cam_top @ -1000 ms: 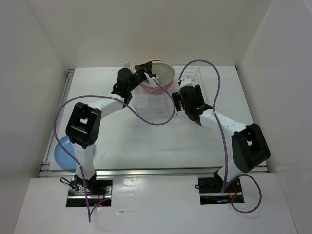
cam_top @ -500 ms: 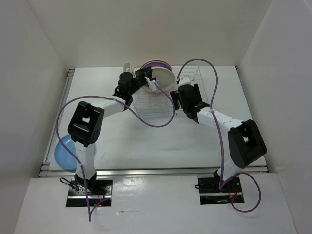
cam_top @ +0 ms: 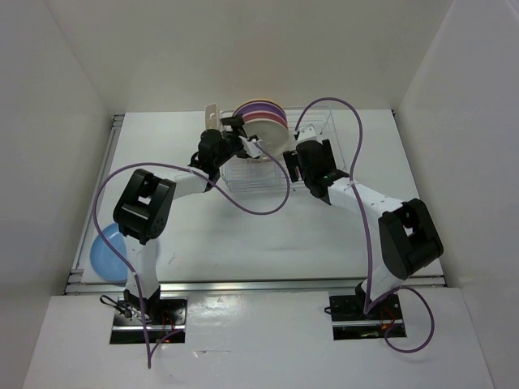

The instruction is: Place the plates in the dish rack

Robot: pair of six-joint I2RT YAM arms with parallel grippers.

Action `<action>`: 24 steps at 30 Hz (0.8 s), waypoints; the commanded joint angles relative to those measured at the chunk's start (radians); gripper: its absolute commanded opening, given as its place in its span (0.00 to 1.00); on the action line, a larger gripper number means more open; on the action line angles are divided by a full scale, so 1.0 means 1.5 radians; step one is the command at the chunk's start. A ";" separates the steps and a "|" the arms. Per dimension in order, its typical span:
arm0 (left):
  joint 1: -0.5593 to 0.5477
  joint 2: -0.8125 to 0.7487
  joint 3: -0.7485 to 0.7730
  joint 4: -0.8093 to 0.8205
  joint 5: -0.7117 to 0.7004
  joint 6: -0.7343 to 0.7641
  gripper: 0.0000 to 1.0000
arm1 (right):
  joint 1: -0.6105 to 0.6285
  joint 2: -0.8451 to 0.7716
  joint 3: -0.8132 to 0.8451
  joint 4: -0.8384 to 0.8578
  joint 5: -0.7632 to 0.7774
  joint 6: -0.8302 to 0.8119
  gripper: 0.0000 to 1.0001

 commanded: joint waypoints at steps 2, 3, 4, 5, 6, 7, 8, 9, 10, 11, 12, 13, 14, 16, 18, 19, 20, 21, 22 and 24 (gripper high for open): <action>-0.004 0.000 0.004 0.006 -0.001 -0.043 1.00 | -0.004 0.012 0.014 -0.019 -0.002 0.002 1.00; -0.004 0.000 0.004 -0.002 -0.001 -0.043 1.00 | -0.004 0.012 0.014 -0.019 -0.002 0.002 1.00; -0.004 -0.007 0.004 -0.002 -0.001 -0.043 1.00 | -0.004 0.012 0.014 -0.019 -0.002 0.002 1.00; -0.004 -0.007 0.004 -0.008 -0.001 -0.043 1.00 | -0.004 0.012 0.014 -0.019 -0.002 0.002 1.00; -0.004 -0.015 -0.006 -0.008 -0.008 -0.050 1.00 | -0.004 0.012 0.014 -0.019 -0.002 0.002 1.00; -0.004 -0.015 -0.013 -0.001 -0.008 -0.050 1.00 | -0.004 0.012 0.014 -0.019 -0.002 0.002 1.00; -0.004 -0.025 -0.020 -0.001 -0.020 -0.042 1.00 | -0.004 0.012 0.014 -0.019 -0.002 0.002 1.00; -0.010 -0.032 -0.028 0.009 -0.031 -0.042 1.00 | -0.004 0.012 0.014 -0.019 -0.002 0.002 1.00; -0.010 -0.046 -0.048 0.039 -0.042 -0.042 1.00 | -0.004 0.012 0.014 -0.019 -0.002 0.002 1.00; -0.010 -0.054 -0.058 0.053 -0.065 -0.042 1.00 | -0.004 0.012 0.008 -0.019 -0.002 0.002 1.00; -0.010 -0.061 -0.066 0.067 -0.080 -0.056 1.00 | -0.004 0.012 0.008 -0.019 -0.002 0.002 1.00; -0.010 -0.070 -0.078 0.078 -0.092 -0.066 1.00 | -0.004 0.012 0.008 -0.019 -0.008 0.002 1.00; -0.010 -0.092 -0.078 0.092 -0.114 -0.076 1.00 | -0.004 0.012 0.008 -0.019 -0.008 0.002 1.00; -0.016 -0.116 -0.089 0.098 -0.143 -0.083 1.00 | -0.004 0.012 0.008 -0.019 -0.008 0.002 1.00; -0.022 -0.148 -0.099 0.098 -0.221 -0.092 1.00 | -0.004 0.012 0.008 -0.019 -0.008 0.002 1.00; -0.022 -0.158 -0.099 0.089 -0.249 -0.093 1.00 | -0.004 0.012 0.008 -0.019 -0.008 0.002 1.00; -0.022 -0.167 -0.099 0.081 -0.281 -0.112 1.00 | -0.004 0.012 0.008 -0.019 -0.008 0.002 1.00; -0.022 -0.176 -0.084 0.058 -0.339 -0.125 1.00 | -0.004 0.012 0.008 -0.019 -0.008 0.002 1.00; -0.022 -0.190 -0.074 -0.021 -0.364 -0.150 1.00 | -0.004 0.012 0.008 -0.019 -0.008 0.002 1.00; -0.013 -0.196 -0.039 -0.126 -0.397 -0.182 1.00 | -0.004 0.006 0.008 -0.019 -0.008 0.002 1.00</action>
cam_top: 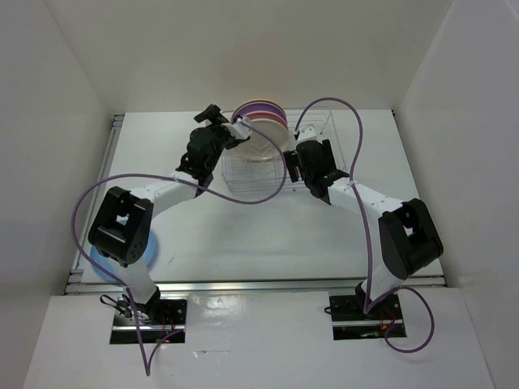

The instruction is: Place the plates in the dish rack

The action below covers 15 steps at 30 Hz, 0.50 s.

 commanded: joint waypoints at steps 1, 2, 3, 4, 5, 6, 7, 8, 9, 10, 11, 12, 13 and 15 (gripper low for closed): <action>0.017 -0.050 0.043 -0.192 -0.130 -0.122 1.00 | -0.004 0.000 0.008 -0.019 -0.006 0.001 1.00; 0.030 -0.057 0.051 -0.241 -0.130 -0.159 1.00 | -0.004 -0.006 0.001 -0.019 -0.006 0.001 1.00; 0.066 -0.066 0.058 -0.295 -0.104 -0.204 1.00 | -0.004 -0.006 0.001 -0.019 -0.006 0.001 1.00; 0.090 -0.072 0.064 -0.350 -0.088 -0.301 1.00 | -0.004 -0.015 0.001 -0.013 -0.006 0.001 1.00; 0.115 -0.078 0.064 -0.450 -0.074 -0.351 1.00 | -0.004 -0.026 -0.006 -0.013 -0.012 0.001 1.00; 0.163 -0.087 0.071 -0.493 -0.079 -0.405 1.00 | -0.004 -0.032 -0.012 -0.013 -0.012 0.001 1.00; 0.184 -0.094 0.071 -0.537 -0.098 -0.540 1.00 | -0.004 -0.044 -0.012 -0.007 -0.018 0.001 1.00; 0.203 -0.105 0.059 -0.632 -0.120 -0.617 1.00 | -0.004 -0.051 -0.019 -0.007 -0.024 0.001 1.00; 0.220 -0.141 0.047 -0.685 -0.140 -0.699 1.00 | -0.004 -0.057 -0.028 0.000 -0.024 0.001 1.00; 0.240 -0.166 0.028 -0.731 -0.157 -0.835 1.00 | -0.004 -0.065 -0.028 0.000 -0.035 0.001 1.00; 0.240 -0.195 0.004 -0.765 -0.163 -0.886 1.00 | -0.004 -0.066 -0.028 0.006 -0.041 0.001 1.00; 0.230 -0.228 -0.053 -0.791 -0.164 -0.928 1.00 | -0.004 -0.066 -0.028 0.006 -0.053 0.001 1.00; 0.193 -0.295 -0.076 -0.840 -0.198 -0.962 1.00 | -0.004 -0.066 -0.028 0.006 -0.059 0.008 1.00; 0.153 -0.347 -0.099 -0.929 -0.234 -1.099 1.00 | -0.004 -0.052 -0.003 -0.004 -0.059 0.015 1.00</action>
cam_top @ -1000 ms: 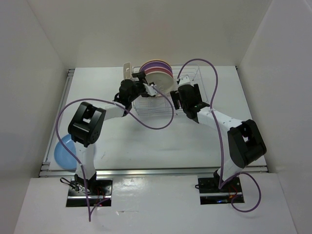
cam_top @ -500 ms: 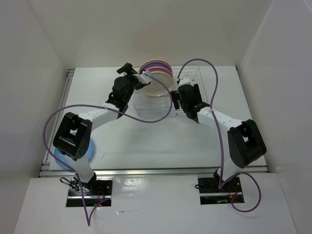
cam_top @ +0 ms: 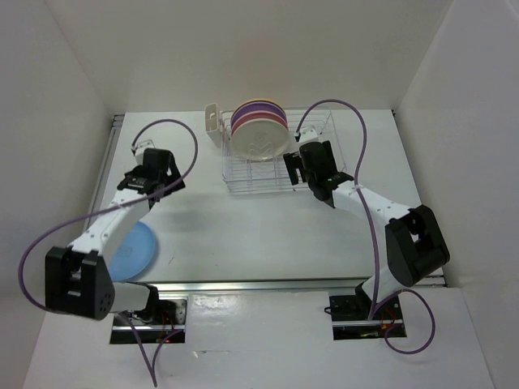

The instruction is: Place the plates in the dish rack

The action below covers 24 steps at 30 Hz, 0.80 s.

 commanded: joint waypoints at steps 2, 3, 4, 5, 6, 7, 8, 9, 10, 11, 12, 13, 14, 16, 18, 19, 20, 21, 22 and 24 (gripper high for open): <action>-0.108 -0.125 -0.018 -0.334 -0.085 -0.386 1.00 | -0.004 0.006 0.037 -0.015 -0.019 0.014 1.00; -0.108 -0.126 -0.008 -0.378 -0.085 -0.411 1.00 | -0.004 0.007 0.044 -0.015 -0.019 0.020 1.00; -0.108 -0.126 0.003 -0.415 -0.085 -0.427 1.00 | -0.004 0.014 0.050 -0.015 -0.019 0.020 1.00; -0.108 -0.119 0.003 -0.480 -0.096 -0.461 1.00 | -0.004 0.014 0.060 -0.022 -0.019 0.020 1.00; -0.108 -0.113 0.003 -0.501 -0.105 -0.471 1.00 | -0.004 0.020 0.060 -0.022 -0.026 0.020 1.00; -0.108 -0.113 -0.003 -0.521 -0.118 -0.487 1.00 | -0.004 0.020 0.066 -0.022 -0.026 0.020 1.00; -0.108 -0.113 -0.012 -0.536 -0.148 -0.504 1.00 | -0.004 0.020 0.066 -0.028 -0.034 0.027 1.00; -0.100 -0.107 -0.020 -0.542 -0.162 -0.514 1.00 | -0.004 0.020 0.066 -0.029 -0.034 0.027 1.00; -0.094 -0.098 -0.027 -0.536 -0.172 -0.504 1.00 | -0.004 0.013 0.066 -0.029 -0.034 0.027 1.00; -0.088 -0.089 -0.035 -0.536 -0.189 -0.510 1.00 | -0.004 0.006 0.066 -0.029 -0.034 0.027 1.00; -0.088 -0.079 -0.035 -0.536 -0.189 -0.510 1.00 | -0.004 0.006 0.059 -0.029 -0.034 0.027 1.00; -0.088 -0.051 -0.035 -0.527 -0.197 -0.500 1.00 | -0.004 -0.003 0.059 -0.029 -0.034 0.027 1.00; -0.088 -0.035 -0.035 -0.534 -0.197 -0.509 1.00 | -0.004 -0.003 0.059 -0.029 -0.034 0.027 1.00; -0.094 -0.003 -0.041 -0.528 -0.212 -0.520 1.00 | -0.004 -0.009 0.051 -0.029 -0.034 0.027 1.00; -0.094 0.046 -0.058 -0.509 -0.212 -0.529 1.00 | -0.004 -0.009 0.051 -0.029 -0.027 0.021 1.00; -0.094 0.063 -0.058 -0.501 -0.212 -0.529 1.00 | -0.004 -0.009 0.051 -0.029 -0.027 0.021 1.00; -0.094 0.081 -0.051 -0.501 -0.212 -0.529 1.00 | -0.004 -0.009 0.051 -0.029 -0.021 0.021 1.00; -0.094 0.113 -0.051 -0.482 -0.212 -0.535 1.00 | -0.004 -0.009 0.051 -0.029 -0.021 0.021 1.00; -0.094 0.130 -0.040 -0.476 -0.212 -0.535 1.00 | -0.004 -0.009 0.051 -0.029 -0.021 0.021 1.00; -0.094 0.160 -0.020 -0.470 -0.212 -0.535 1.00 | -0.004 -0.009 0.051 -0.029 -0.013 0.014 1.00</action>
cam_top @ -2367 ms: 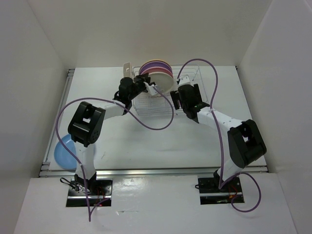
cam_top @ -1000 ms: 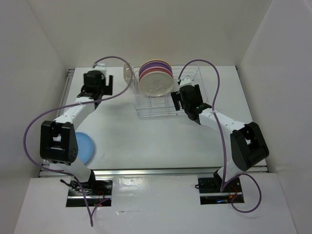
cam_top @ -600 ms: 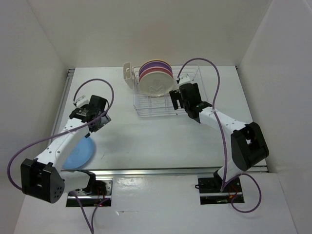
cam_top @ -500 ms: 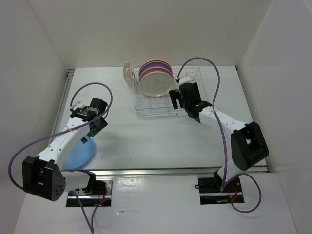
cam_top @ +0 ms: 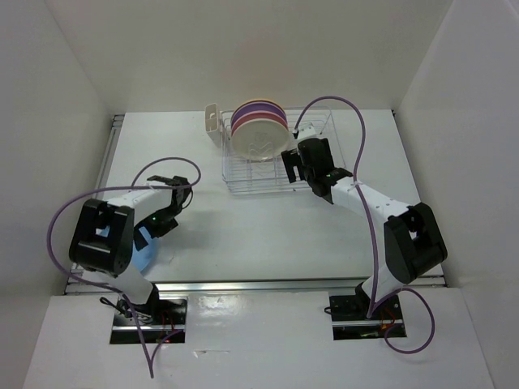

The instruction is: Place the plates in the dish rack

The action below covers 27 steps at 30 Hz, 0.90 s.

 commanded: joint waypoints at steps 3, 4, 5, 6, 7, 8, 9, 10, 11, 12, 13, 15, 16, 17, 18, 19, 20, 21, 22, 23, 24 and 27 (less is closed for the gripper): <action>-0.002 0.083 0.048 0.046 -0.021 -0.003 0.95 | -0.004 -0.025 0.016 0.010 0.023 -0.002 1.00; -0.002 0.096 0.048 0.059 -0.012 0.015 0.92 | -0.004 -0.025 0.016 0.010 0.023 -0.008 1.00; -0.002 0.122 0.054 0.080 -0.005 0.022 0.85 | -0.004 -0.025 0.016 0.010 0.023 -0.008 1.00; 0.004 0.136 0.068 0.080 0.001 0.034 0.82 | -0.004 -0.025 0.016 0.010 0.029 -0.008 1.00; 0.011 0.151 0.079 0.080 0.001 0.041 0.76 | -0.004 -0.018 0.016 0.010 0.030 -0.014 1.00; 0.011 0.174 0.091 0.072 0.001 0.041 0.68 | -0.004 -0.018 0.016 0.010 0.030 -0.014 1.00; 0.011 0.181 0.108 0.080 0.001 0.048 0.53 | -0.004 -0.018 0.016 0.010 0.036 -0.014 1.00; 0.017 0.181 0.108 0.098 0.017 0.097 0.50 | -0.004 -0.018 0.016 0.010 0.036 -0.014 1.00; 0.017 0.187 0.108 0.117 0.024 0.113 0.50 | -0.004 -0.012 0.016 0.010 0.036 -0.014 1.00; 0.017 0.196 0.115 0.118 0.024 0.113 0.50 | -0.004 -0.012 0.016 0.010 0.036 -0.014 1.00; 0.024 0.196 0.121 0.126 0.024 0.120 0.50 | -0.004 -0.012 0.016 0.010 0.036 -0.014 1.00; 0.036 0.204 0.121 0.126 0.030 0.131 0.50 | -0.004 -0.012 0.022 0.010 0.044 -0.021 1.00; 0.056 0.212 0.121 0.126 0.036 0.140 0.49 | -0.004 -0.012 0.022 0.010 0.044 -0.021 1.00; 0.068 0.212 0.121 0.136 0.052 0.155 0.49 | -0.004 -0.012 0.022 0.010 0.044 -0.021 1.00; 0.078 0.212 0.114 0.145 0.059 0.164 0.49 | -0.004 -0.012 0.022 0.010 0.044 -0.021 1.00; 0.092 0.212 0.105 0.145 0.059 0.164 0.49 | -0.004 -0.012 0.022 0.010 0.044 -0.021 1.00; 0.092 0.204 0.105 0.160 0.059 0.173 0.49 | -0.004 -0.006 0.022 0.010 0.044 -0.021 1.00; 0.098 0.204 0.095 0.161 0.059 0.179 0.48 | -0.004 -0.006 0.022 0.010 0.044 -0.021 1.00; 0.099 0.196 0.088 0.161 0.059 0.179 0.47 | -0.004 -0.006 0.022 0.010 0.044 -0.021 1.00; 0.099 0.196 0.088 0.167 0.068 0.179 0.47 | -0.004 -0.006 0.022 0.010 0.044 -0.021 1.00; 0.099 0.189 0.079 0.167 0.068 0.179 0.47 | -0.004 -0.006 0.022 0.010 0.044 -0.021 1.00; 0.105 0.189 0.072 0.184 0.088 0.201 0.31 | -0.004 -0.006 0.022 0.010 0.044 -0.021 1.00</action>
